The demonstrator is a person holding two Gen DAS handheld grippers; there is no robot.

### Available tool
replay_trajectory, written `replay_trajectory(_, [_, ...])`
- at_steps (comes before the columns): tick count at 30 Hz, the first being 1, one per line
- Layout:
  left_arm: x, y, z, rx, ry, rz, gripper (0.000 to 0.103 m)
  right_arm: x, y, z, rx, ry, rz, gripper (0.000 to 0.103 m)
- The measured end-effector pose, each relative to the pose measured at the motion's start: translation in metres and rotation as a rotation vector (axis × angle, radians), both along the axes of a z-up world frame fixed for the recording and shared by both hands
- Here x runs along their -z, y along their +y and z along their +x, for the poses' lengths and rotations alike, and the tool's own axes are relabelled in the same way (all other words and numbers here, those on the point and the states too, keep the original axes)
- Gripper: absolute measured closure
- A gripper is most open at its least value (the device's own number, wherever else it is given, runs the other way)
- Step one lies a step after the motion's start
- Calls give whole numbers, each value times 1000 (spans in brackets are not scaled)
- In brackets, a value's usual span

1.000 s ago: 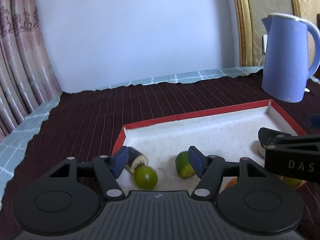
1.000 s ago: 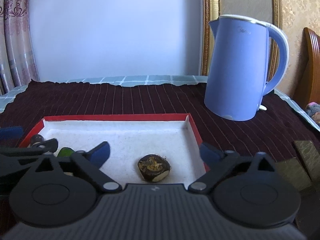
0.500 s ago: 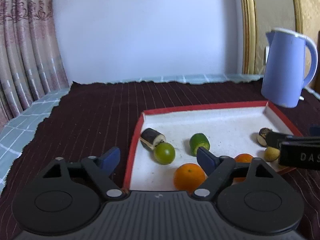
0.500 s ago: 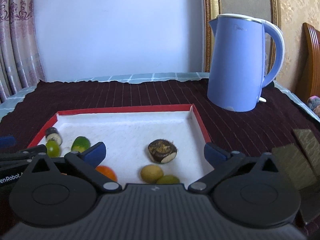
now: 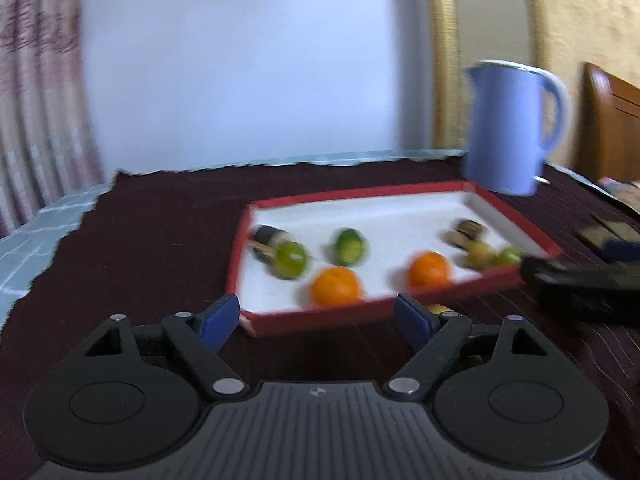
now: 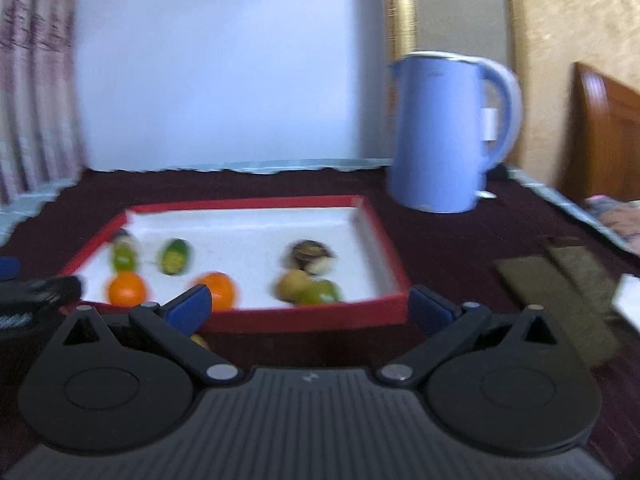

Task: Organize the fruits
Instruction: 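Withdraw both open tools from the tray toward the remaining items, then grasp the black-and-white cylinder with the left tool while the right tool grasps the yellow fruit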

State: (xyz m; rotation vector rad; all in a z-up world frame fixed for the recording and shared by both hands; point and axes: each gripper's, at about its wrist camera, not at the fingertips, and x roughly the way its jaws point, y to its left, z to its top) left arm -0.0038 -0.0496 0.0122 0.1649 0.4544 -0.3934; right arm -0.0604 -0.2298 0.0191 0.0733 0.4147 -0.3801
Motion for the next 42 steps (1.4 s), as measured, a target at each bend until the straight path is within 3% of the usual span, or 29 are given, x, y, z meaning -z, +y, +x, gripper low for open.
replay_trajectory(5, [9,-21,-33,162,-66,46,18,14,-16,-3,69,26,27,0])
replay_trajectory(8, [15,-36,-38,182,-88,94,18,21,-24,-5,99,30,46,0])
replay_trajectory(17, [32,-62,-14,194,51,120,18,30,-45,-6,124,41,175,0])
replay_trajectory(19, [35,-65,-9,176,61,123,24,32,-49,-8,116,38,208,0])
replay_trajectory(21, [37,-66,-4,179,88,123,46,33,-51,-11,98,21,231,0])
replay_trajectory(24, [39,-64,4,189,147,90,64,33,-51,-15,62,-9,247,0])
replay_trajectory(26, [37,-61,5,192,167,70,71,32,-50,-15,49,-19,241,0])
replay_trajectory(31, [34,-52,4,165,171,54,72,30,-42,-15,21,-1,212,0])
replay_trajectory(35, [27,-32,3,92,125,35,72,26,-29,-20,7,-29,152,0])
replay_trajectory(40, [21,-7,11,-9,90,26,72,25,4,-11,-142,31,53,0])
replay_trajectory(42, [21,0,13,-31,92,22,72,24,18,-3,-189,55,1,6])
